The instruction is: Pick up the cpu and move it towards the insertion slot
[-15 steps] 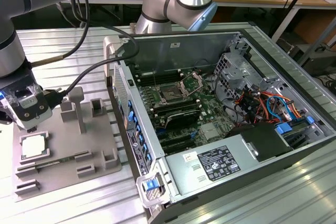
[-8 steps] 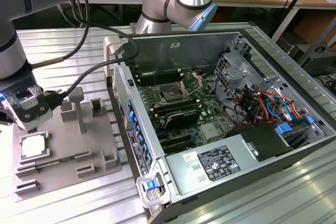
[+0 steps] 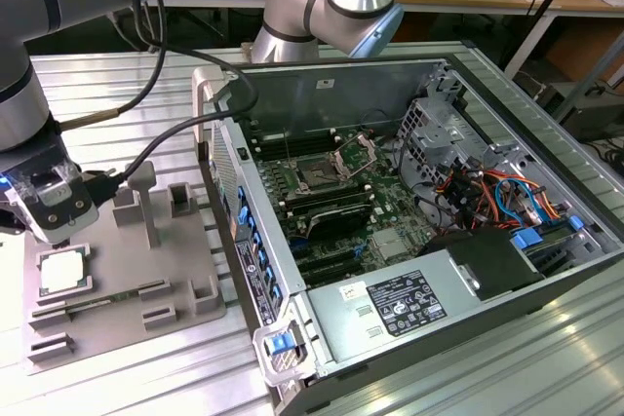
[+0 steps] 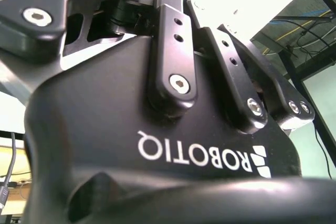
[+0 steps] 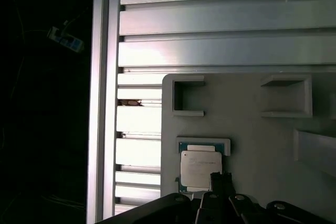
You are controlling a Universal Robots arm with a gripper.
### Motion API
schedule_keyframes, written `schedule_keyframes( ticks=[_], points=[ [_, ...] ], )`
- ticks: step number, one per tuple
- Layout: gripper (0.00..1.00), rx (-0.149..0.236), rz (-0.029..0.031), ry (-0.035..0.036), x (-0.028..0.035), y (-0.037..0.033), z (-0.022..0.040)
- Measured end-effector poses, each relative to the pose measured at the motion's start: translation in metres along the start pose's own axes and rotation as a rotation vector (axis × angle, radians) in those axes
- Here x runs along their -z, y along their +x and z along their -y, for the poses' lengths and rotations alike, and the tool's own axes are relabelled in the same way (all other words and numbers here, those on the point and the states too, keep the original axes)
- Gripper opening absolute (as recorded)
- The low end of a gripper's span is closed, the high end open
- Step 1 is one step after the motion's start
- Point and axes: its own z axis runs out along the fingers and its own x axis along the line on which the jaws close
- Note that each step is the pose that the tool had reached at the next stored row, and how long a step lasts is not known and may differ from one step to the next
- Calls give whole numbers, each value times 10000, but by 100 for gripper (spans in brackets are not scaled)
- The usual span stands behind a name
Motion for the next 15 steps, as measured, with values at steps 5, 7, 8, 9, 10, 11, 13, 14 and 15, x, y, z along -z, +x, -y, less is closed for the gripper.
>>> schedule_keyframes(
  ticks=[5,7,8,9,10,11,13,14,15],
  points=[
    [11,0,1,0,-22,7,12],
    [11,-1,1,0,-32,10,23],
    [11,-1,2,-1,-37,11,25],
    [11,0,1,0,-41,11,27],
    [11,0,0,0,-44,12,29],
    [11,0,-2,1,-48,12,29],
    [11,0,0,1,-62,12,30],
    [11,0,0,0,-73,12,31],
    [11,0,0,0,-79,12,31]
  ],
)
